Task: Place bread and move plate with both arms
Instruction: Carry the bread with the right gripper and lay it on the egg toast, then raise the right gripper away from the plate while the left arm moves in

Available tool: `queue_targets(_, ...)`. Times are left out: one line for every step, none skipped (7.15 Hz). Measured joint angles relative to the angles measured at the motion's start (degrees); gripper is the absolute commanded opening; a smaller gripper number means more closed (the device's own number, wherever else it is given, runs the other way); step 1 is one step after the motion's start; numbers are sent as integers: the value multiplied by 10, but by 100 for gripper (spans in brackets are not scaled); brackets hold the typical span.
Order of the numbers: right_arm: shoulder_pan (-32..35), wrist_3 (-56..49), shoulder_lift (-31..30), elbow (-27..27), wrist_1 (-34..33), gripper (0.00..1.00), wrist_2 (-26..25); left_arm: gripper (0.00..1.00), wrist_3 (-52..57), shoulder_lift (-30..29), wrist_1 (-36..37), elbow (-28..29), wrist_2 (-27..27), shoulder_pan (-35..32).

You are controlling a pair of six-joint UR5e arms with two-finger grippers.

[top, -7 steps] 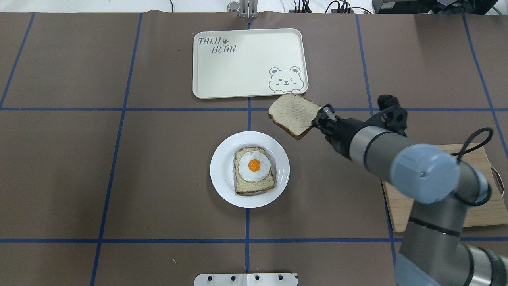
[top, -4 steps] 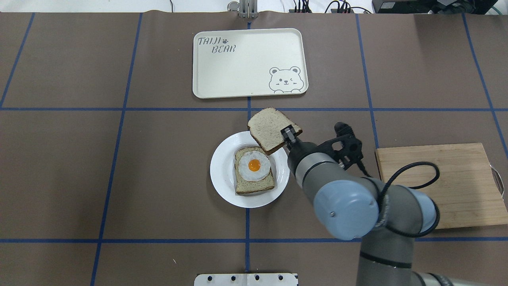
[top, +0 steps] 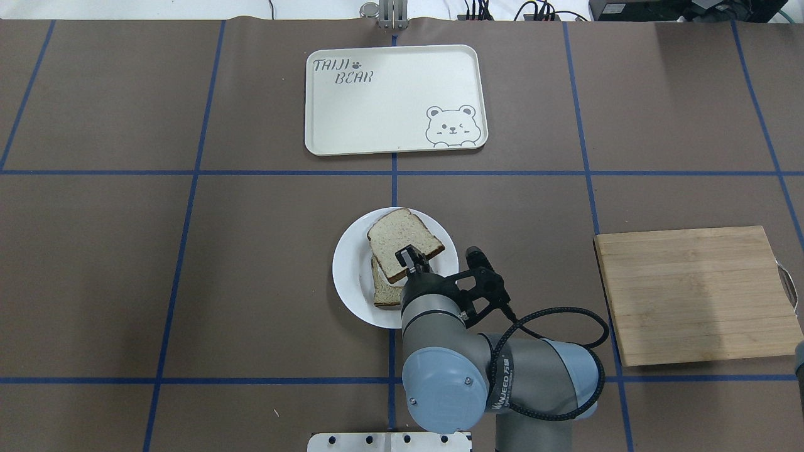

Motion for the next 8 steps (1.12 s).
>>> queue_targets(-1, -40, -1, 13, -10, 100, 7, 98, 0, 0, 0, 0, 0, 0)
queue_targets(8, -103, -6, 50, -38, 100, 38, 98, 0, 0, 0, 0, -1, 0)
queue_targets(39, -178, -12, 94, -76, 100, 102, 98, -5, 0, -1, -1, -4, 0)
queue_targets(92, -265, -19, 119, -103, 100, 180, 98, -29, -1, -12, -3, -21, 1)
queue_targets(159, -376, -35, 126, -114, 100, 260, 98, -87, -2, -47, -3, -53, 13)
queue_targets(237, -507, -61, 121, -116, 100, 340, 98, -187, -4, -114, -3, -80, 41)
queue_targets(308, -623, -84, 104, -115, 100, 399, 99, -331, -5, -212, -2, -62, 77)
queue_targets(370, -717, -104, 81, -113, 100, 436, 99, -465, -5, -303, -3, 12, 120)
